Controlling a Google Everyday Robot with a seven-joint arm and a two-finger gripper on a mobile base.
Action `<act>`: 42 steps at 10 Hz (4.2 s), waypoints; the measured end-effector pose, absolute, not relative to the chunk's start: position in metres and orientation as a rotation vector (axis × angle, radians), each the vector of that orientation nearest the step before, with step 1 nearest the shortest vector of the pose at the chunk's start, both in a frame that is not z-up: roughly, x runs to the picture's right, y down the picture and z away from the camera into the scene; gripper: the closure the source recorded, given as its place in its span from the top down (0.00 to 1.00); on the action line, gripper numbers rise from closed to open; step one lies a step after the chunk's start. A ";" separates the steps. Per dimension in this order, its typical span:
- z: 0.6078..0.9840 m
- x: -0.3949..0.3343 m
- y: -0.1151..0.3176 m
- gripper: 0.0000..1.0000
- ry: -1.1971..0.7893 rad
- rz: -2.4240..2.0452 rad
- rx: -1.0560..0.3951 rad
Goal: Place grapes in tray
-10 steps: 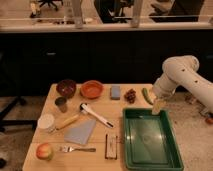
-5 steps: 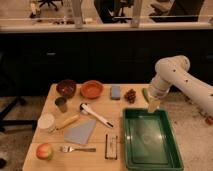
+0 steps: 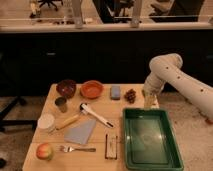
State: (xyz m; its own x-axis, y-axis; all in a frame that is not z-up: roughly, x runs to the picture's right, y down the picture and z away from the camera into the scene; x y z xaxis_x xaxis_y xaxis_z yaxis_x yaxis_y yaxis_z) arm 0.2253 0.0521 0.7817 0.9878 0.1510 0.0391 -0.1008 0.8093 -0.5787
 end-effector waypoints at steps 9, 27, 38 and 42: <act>0.798 0.234 0.036 0.80 -0.213 0.236 -0.631; 0.876 0.204 0.027 0.80 -0.299 0.368 -0.632; 0.890 0.198 0.028 0.80 -0.309 0.366 -0.633; 0.890 0.198 0.028 0.80 -0.311 0.368 -0.633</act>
